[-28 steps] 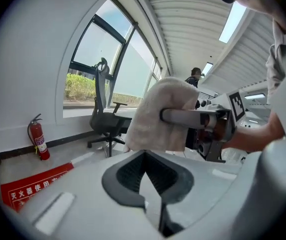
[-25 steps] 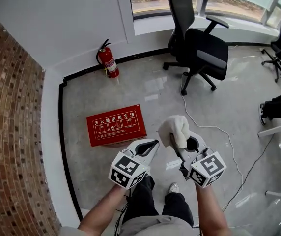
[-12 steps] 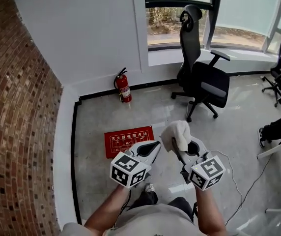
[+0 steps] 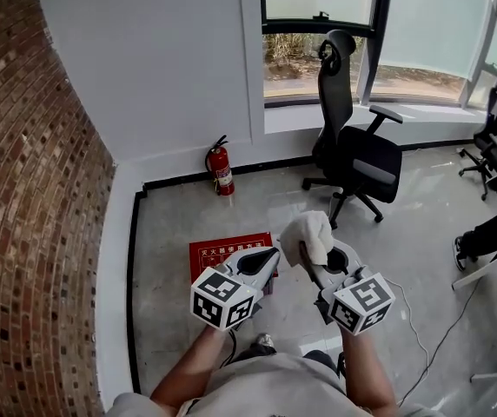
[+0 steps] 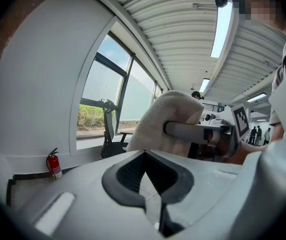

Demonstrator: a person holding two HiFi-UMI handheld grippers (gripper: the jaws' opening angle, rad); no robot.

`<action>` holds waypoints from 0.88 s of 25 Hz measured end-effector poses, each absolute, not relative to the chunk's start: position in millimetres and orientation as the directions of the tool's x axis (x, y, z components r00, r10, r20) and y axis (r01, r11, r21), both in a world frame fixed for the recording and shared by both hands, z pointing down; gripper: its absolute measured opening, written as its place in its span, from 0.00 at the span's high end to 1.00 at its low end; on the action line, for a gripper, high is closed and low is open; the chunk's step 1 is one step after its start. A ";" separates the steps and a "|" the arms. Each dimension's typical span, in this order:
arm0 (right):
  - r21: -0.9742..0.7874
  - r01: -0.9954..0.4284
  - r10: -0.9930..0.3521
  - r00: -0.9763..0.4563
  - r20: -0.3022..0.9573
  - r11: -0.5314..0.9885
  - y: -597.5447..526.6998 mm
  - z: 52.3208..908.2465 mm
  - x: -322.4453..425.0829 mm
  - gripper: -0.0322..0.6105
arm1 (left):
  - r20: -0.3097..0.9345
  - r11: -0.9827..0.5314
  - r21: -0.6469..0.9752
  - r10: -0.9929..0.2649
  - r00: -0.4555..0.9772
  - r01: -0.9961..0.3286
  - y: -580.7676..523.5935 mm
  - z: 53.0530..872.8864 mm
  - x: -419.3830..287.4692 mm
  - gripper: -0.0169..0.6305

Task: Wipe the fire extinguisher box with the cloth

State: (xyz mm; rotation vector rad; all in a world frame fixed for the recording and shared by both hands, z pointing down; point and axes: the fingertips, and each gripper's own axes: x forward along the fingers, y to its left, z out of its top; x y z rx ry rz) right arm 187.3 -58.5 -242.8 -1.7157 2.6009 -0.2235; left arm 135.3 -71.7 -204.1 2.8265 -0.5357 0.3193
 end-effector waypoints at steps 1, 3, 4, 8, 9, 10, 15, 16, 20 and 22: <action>-0.127 -0.914 -0.916 -0.396 0.059 0.386 -58.1 -244.3 186.7 0.80 | 0.255 -0.903 0.195 -0.330 0.909 -0.382 -71.1 -205.6 134.3 0.97; -0.124 -0.914 -0.917 -0.395 0.051 0.386 -57.3 -246.0 185.7 0.81 | 0.248 -0.907 0.186 -0.330 0.911 -0.379 -69.9 -208.3 133.5 0.97; -0.125 -0.914 -0.918 -0.394 0.048 0.385 -56.9 -246.0 185.2 0.80 | 0.246 -0.908 0.181 -0.329 0.912 -0.377 -69.3 -209.1 133.1 0.97; -0.126 -0.915 -0.920 -0.390 0.045 0.382 -56.5 -247.0 183.9 0.80 | 0.242 -0.911 0.177 -0.327 0.914 -0.372 -67.9 -211.9 132.9 0.97; -0.126 -0.915 -0.919 -0.391 0.046 0.383 -56.5 -247.8 184.0 0.81 | 0.242 -0.911 0.176 -0.327 0.913 -0.373 -67.6 -212.9 133.4 0.97; -0.127 -0.915 -0.919 -0.392 0.046 0.383 -56.4 -248.3 184.3 0.80 | 0.243 -0.911 0.174 -0.328 0.913 -0.374 -67.3 -213.6 134.1 0.97; -0.132 -0.914 -0.919 -0.393 0.043 0.384 -57.4 -248.6 186.3 0.80 | 0.243 -0.910 0.175 -0.330 0.912 -0.376 -66.0 -214.2 137.3 0.97; -0.131 -0.913 -0.918 -0.393 0.042 0.385 -57.6 -248.9 185.6 0.80 | 0.243 -0.910 0.175 -0.330 0.912 -0.376 -65.8 -214.1 136.9 0.97; -0.128 -0.912 -0.917 -0.397 0.038 0.390 -59.1 -249.5 185.7 0.80 | 0.242 -0.910 0.171 -0.333 0.911 -0.378 -66.7 -213.7 137.8 0.97; -0.128 -0.913 -0.917 -0.396 0.039 0.389 -60.4 -250.6 189.1 0.80 | 0.240 -0.910 0.167 -0.336 0.911 -0.379 -68.3 -215.8 140.3 0.97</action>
